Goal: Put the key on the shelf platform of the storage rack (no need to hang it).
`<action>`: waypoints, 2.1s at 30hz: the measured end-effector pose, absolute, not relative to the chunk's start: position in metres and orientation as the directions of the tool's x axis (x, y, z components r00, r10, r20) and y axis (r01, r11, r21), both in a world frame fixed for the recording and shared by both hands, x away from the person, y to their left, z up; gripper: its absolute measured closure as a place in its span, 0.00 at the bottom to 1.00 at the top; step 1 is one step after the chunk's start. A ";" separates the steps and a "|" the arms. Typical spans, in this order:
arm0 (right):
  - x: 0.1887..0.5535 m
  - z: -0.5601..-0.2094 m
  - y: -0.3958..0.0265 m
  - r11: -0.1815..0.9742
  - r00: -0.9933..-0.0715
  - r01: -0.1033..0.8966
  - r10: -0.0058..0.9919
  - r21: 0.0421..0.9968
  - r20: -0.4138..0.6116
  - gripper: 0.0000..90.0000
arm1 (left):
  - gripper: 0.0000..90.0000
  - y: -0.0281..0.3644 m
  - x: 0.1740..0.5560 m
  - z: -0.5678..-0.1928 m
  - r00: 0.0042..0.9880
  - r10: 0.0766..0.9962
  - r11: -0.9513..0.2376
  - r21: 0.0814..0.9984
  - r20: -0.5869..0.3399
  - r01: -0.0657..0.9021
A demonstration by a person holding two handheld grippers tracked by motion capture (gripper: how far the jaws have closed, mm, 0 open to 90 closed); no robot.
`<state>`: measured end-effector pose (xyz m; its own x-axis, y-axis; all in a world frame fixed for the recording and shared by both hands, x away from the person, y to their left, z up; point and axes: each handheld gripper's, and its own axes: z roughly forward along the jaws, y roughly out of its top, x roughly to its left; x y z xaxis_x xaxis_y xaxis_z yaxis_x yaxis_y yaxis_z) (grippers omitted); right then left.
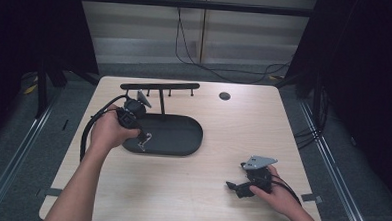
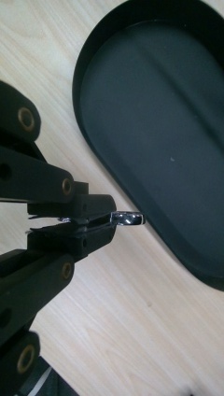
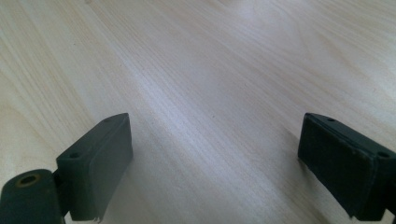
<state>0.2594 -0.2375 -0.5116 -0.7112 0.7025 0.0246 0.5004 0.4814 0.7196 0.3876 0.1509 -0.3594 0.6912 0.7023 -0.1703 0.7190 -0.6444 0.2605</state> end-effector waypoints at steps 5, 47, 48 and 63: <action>0.259 -0.512 -0.238 0.482 -0.711 0.500 0.702 0.720 0.025 0.11 | 0.95 0.149 0.393 -0.359 0.686 0.708 -0.638 0.267 -0.167 0.723; 0.259 -0.512 -0.238 0.481 -0.711 0.500 0.702 0.720 0.025 0.11 | 0.95 0.129 0.418 -0.375 0.642 0.750 -0.589 0.281 -0.159 0.758; 0.259 -0.512 -0.238 0.481 -0.711 0.500 0.702 0.720 0.025 0.11 | 0.95 0.129 0.418 -0.375 0.642 0.750 -0.589 0.281 -0.159 0.758; 0.259 -0.512 -0.238 0.482 -0.713 0.499 0.701 0.720 0.024 0.11 | 0.95 0.125 0.422 -0.389 0.623 0.767 -0.559 0.318 -0.151 0.766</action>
<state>0.2590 -0.2377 -0.5116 -0.7128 0.7010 0.0244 0.4989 0.4822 0.7202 0.4225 0.1246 -0.3894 0.6232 0.7674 -0.1510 0.7657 -0.5593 0.3177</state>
